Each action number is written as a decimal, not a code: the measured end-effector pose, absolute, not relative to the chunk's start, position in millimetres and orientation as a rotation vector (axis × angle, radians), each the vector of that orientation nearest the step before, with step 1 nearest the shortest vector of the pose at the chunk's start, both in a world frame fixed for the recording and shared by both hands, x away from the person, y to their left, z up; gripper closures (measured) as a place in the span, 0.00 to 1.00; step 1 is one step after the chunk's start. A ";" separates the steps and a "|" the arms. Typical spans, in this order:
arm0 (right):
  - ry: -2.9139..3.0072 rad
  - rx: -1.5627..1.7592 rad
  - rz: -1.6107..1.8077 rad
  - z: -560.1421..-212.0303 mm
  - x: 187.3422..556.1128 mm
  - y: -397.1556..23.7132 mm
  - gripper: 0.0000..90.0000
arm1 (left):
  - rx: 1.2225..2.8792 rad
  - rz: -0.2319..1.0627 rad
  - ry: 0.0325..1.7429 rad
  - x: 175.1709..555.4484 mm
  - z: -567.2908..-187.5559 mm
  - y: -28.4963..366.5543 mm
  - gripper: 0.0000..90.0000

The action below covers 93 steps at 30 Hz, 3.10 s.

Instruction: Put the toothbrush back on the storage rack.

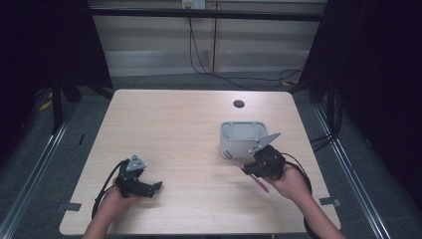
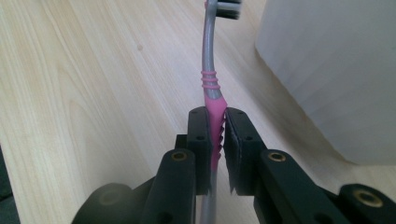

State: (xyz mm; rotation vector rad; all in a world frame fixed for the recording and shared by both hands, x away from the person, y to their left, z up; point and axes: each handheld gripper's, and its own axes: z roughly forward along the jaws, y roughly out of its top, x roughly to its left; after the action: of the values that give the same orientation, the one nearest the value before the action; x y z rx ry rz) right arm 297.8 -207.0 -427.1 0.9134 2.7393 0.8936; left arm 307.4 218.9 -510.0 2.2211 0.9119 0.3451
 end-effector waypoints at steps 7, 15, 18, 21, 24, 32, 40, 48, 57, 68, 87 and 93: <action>2.710 0.905 0.935 -419.4 297.0 -209.2 0.91 | 2.221 0.345 0.912 307.4 -510.0 218.9 0.00; 2.661 0.899 1.016 -409.4 296.4 -214.5 0.91 | 2.221 0.345 0.911 307.4 -510.0 219.0 0.00; 2.631 0.910 1.046 -404.2 295.4 -217.6 0.91 | 2.221 0.345 0.912 307.4 -510.0 218.9 0.00; 2.617 0.909 1.072 -402.1 295.4 -219.0 0.91 | 2.221 0.345 0.912 307.4 -510.0 218.9 0.00; 2.602 0.912 1.086 -398.4 295.0 -220.5 0.91 | 2.221 0.345 0.912 307.4 -510.0 218.9 0.00; 2.554 0.924 1.162 -391.0 295.1 -226.1 0.91 | 2.221 0.345 0.912 307.4 -510.0 218.9 0.00; 2.511 0.930 1.214 -384.4 295.9 -228.9 0.91 | 2.221 0.345 0.912 307.4 -510.0 218.9 0.00; 2.459 0.930 1.249 -378.8 296.7 -230.8 0.91 | 2.221 0.345 0.912 307.4 -510.0 218.9 0.00; 2.408 0.943 1.294 -375.2 297.4 -234.3 0.91 | 2.222 0.345 0.912 307.4 -510.0 219.0 0.00; 2.350 0.953 1.324 -368.5 298.1 -237.0 0.91 | 2.221 0.345 0.912 307.4 -510.0 218.9 0.00; 2.228 0.999 1.371 -359.0 303.0 -248.0 0.91 | 2.221 0.345 0.912 307.4 -510.0 218.9 0.00; 2.187 1.009 1.376 -356.9 305.2 -250.9 0.91 | 2.221 0.345 0.912 307.4 -510.0 218.9 0.00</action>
State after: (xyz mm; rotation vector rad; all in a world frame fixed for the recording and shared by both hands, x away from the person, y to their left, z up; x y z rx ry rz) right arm 305.2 -250.9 -356.9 1.0087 2.1875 1.3759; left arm 307.4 218.9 -510.0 2.2213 0.9118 0.3450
